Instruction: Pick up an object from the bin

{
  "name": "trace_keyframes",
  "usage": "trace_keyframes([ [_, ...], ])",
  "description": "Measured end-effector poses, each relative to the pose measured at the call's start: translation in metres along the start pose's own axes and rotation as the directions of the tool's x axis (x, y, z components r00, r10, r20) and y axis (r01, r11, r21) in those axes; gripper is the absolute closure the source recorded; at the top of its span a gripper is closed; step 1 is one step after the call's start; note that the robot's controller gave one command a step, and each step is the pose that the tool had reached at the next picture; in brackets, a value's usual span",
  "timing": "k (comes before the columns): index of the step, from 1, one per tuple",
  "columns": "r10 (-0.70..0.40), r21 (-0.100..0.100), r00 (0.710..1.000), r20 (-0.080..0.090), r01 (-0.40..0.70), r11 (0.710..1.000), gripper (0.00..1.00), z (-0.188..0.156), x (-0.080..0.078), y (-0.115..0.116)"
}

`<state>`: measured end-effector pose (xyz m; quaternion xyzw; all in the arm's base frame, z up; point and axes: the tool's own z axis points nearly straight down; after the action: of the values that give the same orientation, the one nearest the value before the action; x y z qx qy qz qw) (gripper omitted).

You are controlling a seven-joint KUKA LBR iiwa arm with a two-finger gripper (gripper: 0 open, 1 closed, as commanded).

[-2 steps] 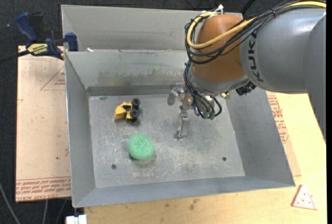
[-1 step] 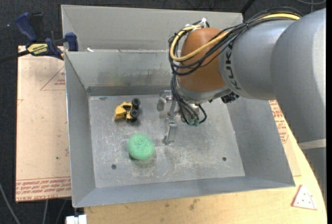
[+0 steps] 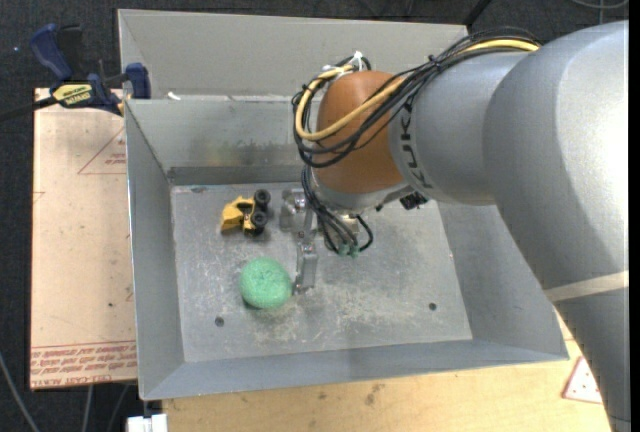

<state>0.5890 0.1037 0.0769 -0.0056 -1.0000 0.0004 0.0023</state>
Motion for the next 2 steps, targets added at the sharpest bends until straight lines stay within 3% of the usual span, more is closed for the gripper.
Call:
trace_keyframes([
  [1, -0.196, -0.001, 0.981, 0.006, 0.196, 0.981, 0.00, -0.009, 0.050, 0.011],
  [2, -0.143, -0.001, 0.990, 0.003, 0.143, 0.990, 0.00, 0.000, 0.069, 0.033],
])
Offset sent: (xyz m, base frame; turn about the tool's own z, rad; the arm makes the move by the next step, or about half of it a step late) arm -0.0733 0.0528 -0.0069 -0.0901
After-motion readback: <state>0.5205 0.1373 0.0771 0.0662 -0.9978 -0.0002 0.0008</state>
